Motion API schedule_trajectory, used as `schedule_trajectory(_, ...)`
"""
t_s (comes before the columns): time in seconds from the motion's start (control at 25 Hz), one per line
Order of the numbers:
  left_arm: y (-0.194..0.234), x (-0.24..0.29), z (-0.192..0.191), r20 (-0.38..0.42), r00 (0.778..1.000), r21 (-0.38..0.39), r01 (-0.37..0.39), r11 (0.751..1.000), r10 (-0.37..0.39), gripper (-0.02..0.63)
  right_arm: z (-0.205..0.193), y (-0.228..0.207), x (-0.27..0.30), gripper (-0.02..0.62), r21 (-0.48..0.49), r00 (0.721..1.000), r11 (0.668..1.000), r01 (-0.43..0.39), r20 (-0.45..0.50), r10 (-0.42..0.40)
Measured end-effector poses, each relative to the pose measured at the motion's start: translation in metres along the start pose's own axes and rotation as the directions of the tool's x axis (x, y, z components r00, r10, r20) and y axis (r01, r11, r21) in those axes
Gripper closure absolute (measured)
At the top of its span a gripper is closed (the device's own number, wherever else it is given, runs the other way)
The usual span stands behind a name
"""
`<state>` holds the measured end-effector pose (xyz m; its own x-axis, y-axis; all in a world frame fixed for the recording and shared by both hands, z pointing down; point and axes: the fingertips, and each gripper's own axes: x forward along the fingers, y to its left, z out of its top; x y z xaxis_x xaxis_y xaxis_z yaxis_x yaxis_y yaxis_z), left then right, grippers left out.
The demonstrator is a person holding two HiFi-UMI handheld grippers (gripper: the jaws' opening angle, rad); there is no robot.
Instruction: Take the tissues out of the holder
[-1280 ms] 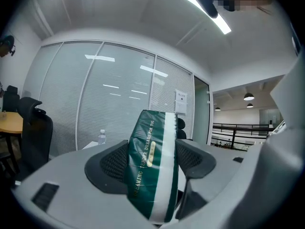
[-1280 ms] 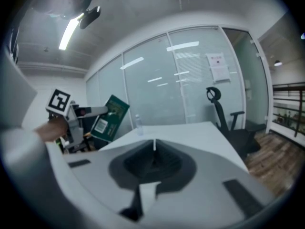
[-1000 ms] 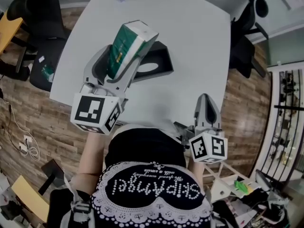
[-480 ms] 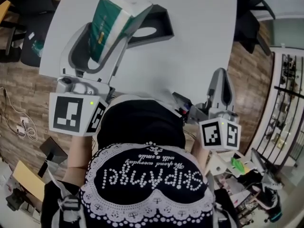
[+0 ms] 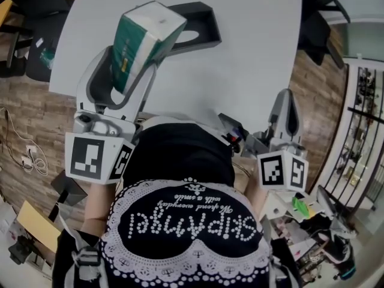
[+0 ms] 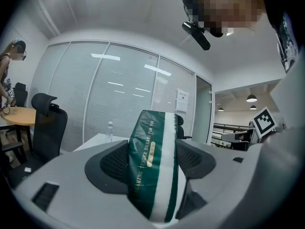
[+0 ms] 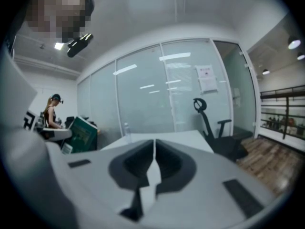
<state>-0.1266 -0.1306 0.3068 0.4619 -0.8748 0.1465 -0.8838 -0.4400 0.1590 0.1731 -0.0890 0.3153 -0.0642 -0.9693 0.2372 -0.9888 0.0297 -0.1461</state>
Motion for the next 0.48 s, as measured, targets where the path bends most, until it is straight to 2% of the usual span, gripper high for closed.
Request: schedule_trajectory(0.48, 0.000, -0.011, -0.023, -0.047, 0.999, -0.032, 0.002, 0.999, -0.004, 0.278, -0.016, 0.001, -0.012, 0.561, -0.037, 0.999, 0.999, -0.016, -0.046, 0.014)
